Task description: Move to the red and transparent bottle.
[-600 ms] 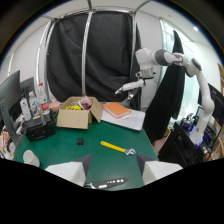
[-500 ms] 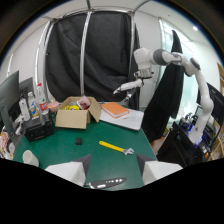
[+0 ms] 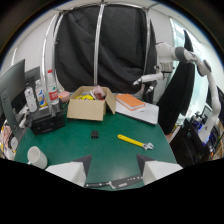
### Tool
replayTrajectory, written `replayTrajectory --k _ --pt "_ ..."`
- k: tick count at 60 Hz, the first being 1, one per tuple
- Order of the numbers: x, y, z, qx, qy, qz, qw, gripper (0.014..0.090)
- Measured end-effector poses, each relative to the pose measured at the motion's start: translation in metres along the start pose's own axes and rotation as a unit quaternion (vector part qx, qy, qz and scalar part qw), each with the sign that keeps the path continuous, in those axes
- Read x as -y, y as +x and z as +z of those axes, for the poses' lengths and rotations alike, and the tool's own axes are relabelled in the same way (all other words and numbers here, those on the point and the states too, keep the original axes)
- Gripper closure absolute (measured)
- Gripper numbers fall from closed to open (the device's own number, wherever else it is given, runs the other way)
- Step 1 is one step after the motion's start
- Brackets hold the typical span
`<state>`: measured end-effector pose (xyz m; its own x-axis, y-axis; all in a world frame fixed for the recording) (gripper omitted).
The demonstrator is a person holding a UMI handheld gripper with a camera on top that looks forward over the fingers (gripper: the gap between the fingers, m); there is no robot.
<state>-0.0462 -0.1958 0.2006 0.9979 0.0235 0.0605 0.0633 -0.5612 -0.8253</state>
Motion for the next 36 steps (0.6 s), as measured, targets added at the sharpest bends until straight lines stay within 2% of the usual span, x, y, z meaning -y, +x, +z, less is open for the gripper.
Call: replayTrajectory --k 6,19,36 --pt "0.011 -0.038 0.016 0.003 0.0 -0.015 1.0 0.0184" --pt "0.025 -0.127 0.042 0.03 -0.027 -0.046 0.998 0.0183" --pt "0.087 -0.219 0.058 0.063 0.052 -0.052 0.995 0.0184"
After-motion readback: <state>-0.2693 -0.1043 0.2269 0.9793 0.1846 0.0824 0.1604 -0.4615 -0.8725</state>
